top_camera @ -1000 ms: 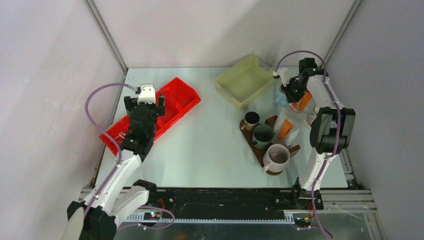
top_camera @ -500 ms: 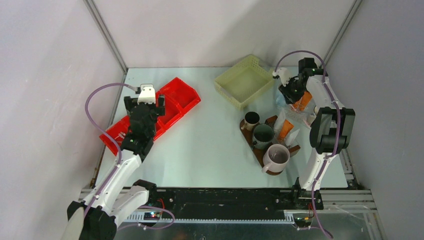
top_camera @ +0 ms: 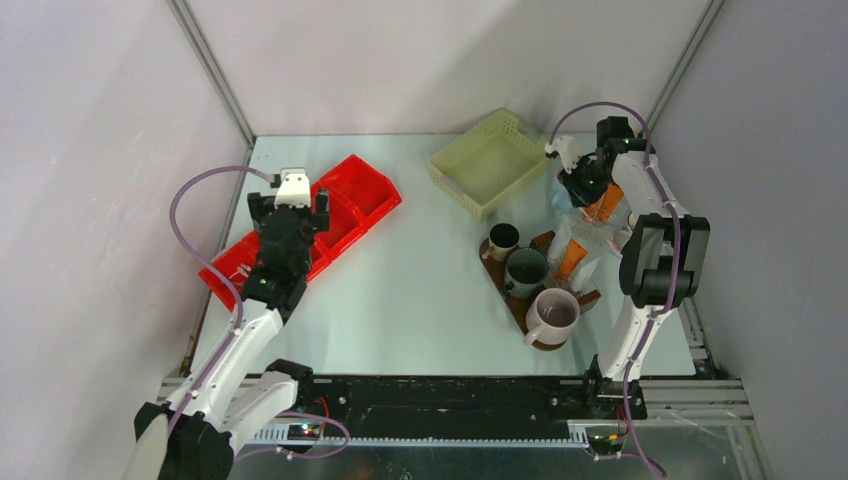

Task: Prepare toiletry sets of a toothbrush and toothpaste on the tray
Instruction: Adjust the toothbrush in the toothpaste holder.

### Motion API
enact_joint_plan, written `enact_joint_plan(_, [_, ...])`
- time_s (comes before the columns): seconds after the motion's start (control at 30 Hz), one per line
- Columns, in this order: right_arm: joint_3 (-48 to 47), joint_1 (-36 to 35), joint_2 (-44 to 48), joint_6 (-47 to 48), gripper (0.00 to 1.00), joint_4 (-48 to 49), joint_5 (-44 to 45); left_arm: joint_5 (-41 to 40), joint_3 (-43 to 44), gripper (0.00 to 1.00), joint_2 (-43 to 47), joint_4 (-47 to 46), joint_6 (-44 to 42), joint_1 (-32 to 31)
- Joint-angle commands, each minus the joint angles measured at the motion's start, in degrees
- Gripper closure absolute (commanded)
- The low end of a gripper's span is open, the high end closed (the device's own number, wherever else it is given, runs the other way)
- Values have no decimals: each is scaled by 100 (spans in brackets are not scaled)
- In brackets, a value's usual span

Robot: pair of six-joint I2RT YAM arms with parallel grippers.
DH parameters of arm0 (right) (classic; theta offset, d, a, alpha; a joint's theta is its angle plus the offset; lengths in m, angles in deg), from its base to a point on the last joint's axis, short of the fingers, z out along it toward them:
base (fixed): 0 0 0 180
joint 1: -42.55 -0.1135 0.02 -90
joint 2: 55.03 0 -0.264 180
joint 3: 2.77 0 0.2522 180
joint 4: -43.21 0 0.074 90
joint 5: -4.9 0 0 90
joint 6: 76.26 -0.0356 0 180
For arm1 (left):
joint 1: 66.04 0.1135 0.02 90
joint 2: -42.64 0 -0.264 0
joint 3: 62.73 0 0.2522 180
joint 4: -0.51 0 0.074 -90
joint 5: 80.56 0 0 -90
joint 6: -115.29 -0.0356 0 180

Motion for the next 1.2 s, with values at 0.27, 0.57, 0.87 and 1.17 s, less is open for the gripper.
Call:
enact_joint_plan(0.27, [-89,-45,-190,87,77,83,-131,3,37,2,35,-234,-89,44])
enact_joint_plan(0.57, [-206,-54,-172,90,88,-80,-199,8,44,2,37,-233,-86,40])
enact_joint_plan(0.87, [-229,-79,212,188,99,-36,-258,27,40,2,109,-230,-89,53])
enact_joint_plan(1.17, [-223,-89,506,360,100,194,-451,38,19,2,256,-244,-120,54])
